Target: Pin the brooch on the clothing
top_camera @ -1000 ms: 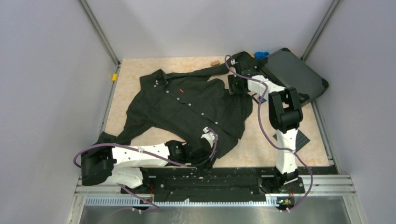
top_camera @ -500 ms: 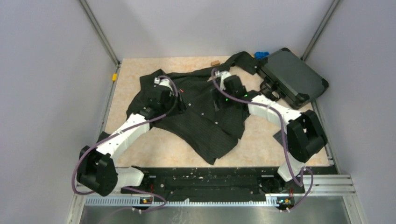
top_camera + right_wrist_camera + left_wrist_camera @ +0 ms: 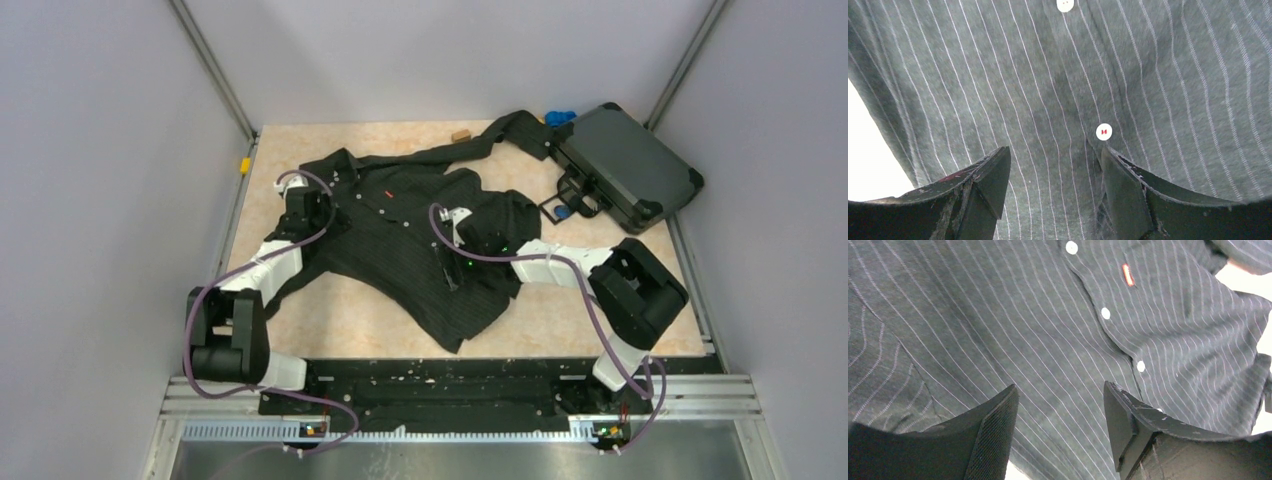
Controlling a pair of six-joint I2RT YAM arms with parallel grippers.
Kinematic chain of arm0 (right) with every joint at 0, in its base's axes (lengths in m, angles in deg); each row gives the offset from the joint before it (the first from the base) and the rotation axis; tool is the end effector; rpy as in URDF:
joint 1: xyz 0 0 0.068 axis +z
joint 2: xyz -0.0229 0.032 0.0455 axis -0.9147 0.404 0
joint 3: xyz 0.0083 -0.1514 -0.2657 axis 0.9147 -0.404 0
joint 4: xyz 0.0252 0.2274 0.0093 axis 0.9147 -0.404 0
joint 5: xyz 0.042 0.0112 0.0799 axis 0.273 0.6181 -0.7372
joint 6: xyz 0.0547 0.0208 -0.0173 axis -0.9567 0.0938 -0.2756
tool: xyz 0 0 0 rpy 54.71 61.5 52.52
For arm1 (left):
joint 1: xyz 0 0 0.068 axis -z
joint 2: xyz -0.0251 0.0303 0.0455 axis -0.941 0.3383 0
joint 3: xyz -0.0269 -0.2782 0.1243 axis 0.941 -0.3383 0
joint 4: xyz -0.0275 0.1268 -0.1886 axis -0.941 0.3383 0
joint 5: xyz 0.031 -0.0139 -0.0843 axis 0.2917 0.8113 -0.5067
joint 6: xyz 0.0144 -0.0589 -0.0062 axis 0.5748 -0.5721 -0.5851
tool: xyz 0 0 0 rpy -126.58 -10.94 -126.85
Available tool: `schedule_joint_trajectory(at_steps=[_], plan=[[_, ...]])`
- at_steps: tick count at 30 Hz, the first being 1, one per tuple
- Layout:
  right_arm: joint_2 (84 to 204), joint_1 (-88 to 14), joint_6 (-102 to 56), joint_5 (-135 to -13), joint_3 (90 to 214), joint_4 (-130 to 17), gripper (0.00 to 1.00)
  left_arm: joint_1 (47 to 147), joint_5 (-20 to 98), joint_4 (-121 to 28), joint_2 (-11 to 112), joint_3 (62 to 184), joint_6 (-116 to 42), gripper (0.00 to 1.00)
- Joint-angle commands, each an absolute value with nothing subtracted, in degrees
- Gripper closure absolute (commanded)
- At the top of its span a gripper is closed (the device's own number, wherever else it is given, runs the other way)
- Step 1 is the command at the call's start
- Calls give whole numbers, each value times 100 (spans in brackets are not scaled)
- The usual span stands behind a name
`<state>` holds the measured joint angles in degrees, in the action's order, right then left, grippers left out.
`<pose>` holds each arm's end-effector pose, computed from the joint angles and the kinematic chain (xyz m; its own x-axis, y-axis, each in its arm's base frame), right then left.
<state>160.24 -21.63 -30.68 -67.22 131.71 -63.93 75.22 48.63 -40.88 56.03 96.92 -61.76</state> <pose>0.2348 0.2326 0.2216 -0.7079 -0.3417 -0.6181 -0.5504 0.8154 0.1796 0.2708 -0.0226 0.2624 -0.5404 -0.5514 -0.6355 -0.3165 0.8330 -0.4537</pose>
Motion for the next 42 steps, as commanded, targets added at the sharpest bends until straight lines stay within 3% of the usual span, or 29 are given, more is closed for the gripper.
schedule_joint_trajectory(at_steps=[1, 13, 24, 33, 42], plan=[[15977, -1962, -3410, -6696, 12827, -6070, 32, 7275, 4905, -4893, 5778, 9376, -6464, 34], [15319, -1840, -4201, -7148, 11856, -6509, 32, 7158, 4972, -5116, 5610, 8480, -6829, 34], [14366, -1730, -4654, -7451, 11341, -6924, 32, 7164, 4343, -5006, 5132, 7797, -6987, 35], [14158, -2331, -3817, -6721, 13171, -7849, 20, 7165, 4131, -3897, 4268, 9004, -6315, 33], [16100, -3793, -3853, -7246, 14976, -6415, 22, 7369, 3310, -4147, 5773, 10546, -6091, 30]])
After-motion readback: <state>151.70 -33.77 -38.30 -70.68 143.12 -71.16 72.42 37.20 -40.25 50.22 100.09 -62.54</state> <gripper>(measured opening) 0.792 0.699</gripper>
